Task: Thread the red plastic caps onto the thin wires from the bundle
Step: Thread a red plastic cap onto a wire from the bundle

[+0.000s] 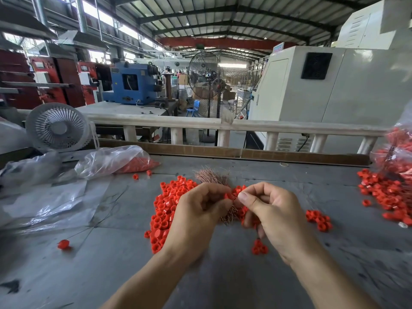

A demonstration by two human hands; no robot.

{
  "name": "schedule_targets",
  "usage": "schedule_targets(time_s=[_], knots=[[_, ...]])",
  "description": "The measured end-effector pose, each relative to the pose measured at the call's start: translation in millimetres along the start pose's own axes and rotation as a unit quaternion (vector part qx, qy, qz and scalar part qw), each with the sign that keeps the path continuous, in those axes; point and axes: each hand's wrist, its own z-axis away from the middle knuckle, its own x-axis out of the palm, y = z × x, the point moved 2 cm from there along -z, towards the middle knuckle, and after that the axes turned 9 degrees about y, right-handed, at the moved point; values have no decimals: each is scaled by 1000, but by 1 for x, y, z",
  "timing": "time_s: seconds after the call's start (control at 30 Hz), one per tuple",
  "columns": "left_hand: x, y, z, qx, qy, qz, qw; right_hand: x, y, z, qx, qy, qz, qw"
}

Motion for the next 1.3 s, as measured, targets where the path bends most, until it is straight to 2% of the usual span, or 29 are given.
schedule_targets(time_s=[0.1,0.4,0.7,1.3], knots=[[-2,1,-3,-36,6,78,996,-1,-2,0,-1,0,-26,1000],[-3,3,-4,-66,12,175,982,-1,-9,3,-17,-1,-84,996],[-5,4,-4,-65,-1,188,980,0,-12,5,-69,-14,-69,995],[-3,4,-2,-44,-11,166,985,5,-20,15,-95,-4,-13,995]])
